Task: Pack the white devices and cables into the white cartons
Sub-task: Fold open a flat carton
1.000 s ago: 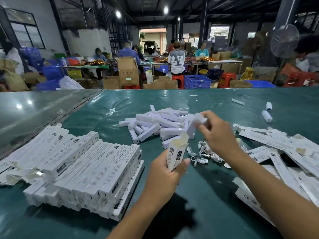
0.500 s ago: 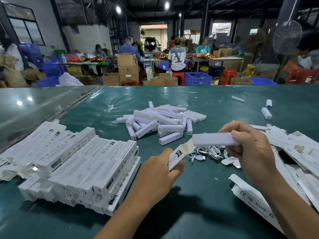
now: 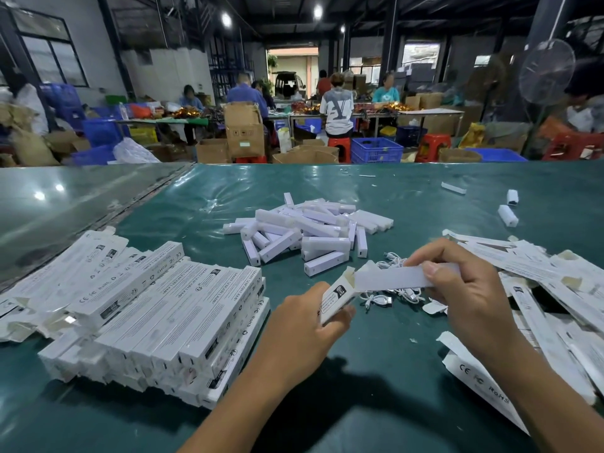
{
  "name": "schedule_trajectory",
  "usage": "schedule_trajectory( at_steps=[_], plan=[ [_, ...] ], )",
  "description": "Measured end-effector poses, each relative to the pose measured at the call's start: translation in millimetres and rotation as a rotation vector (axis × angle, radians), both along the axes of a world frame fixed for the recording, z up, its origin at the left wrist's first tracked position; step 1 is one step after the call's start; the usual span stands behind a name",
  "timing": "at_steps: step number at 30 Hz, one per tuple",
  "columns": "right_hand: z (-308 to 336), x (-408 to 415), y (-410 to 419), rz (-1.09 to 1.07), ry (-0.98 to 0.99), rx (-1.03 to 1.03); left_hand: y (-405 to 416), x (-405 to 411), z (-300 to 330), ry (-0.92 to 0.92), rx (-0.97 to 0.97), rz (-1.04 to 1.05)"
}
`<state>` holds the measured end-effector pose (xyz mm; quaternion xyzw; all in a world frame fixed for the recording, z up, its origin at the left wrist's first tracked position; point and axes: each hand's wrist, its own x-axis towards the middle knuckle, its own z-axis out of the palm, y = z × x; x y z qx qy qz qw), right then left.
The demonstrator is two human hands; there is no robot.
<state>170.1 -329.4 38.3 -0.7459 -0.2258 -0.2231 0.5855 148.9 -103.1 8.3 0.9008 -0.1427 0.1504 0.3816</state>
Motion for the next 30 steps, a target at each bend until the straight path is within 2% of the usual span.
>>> schedule_trajectory(
  at_steps=[4, 8, 12, 14, 15, 17, 21, 24, 30],
  plan=[
    [4.2, -2.2, -1.1, 0.043, 0.026, 0.009, -3.6, -3.2, 1.5, -0.005, 0.094, -0.074],
    [2.2, -5.5, 7.9, 0.085, 0.055, -0.103, -10.3, -7.2, -2.7, -0.058, 0.204, -0.126],
    [-2.6, -2.9, 15.9, 0.136, 0.091, 0.022, -8.0, -3.8, -3.8, -0.063, -0.02, -0.101],
    [-7.0, 4.8, 11.3, 0.007, 0.072, 0.008, -6.3, -1.4, -3.9, -0.06, -0.177, -0.069],
    [-11.7, 10.2, 7.1, -0.122, 0.045, -0.098, -6.1, -0.4, -4.1, -0.05, -0.256, -0.063],
    [-25.5, 22.2, 0.1, -0.312, 0.029, -0.449, -6.8, 0.1, -2.9, -0.037, -0.371, -0.036],
    [-56.6, 39.6, 1.9, -0.359, 0.186, -0.995, -8.1, 0.8, -1.5, 0.001, -0.528, -0.017],
    [-64.1, 46.8, 5.0, -0.407, 0.156, -1.125, -9.7, 0.4, -0.2, 0.043, -0.586, -0.021],
    [-61.5, 50.6, 12.7, -0.492, 0.151, -1.215, -10.3, 0.7, -1.3, 0.068, -0.633, -0.016]
  ],
)
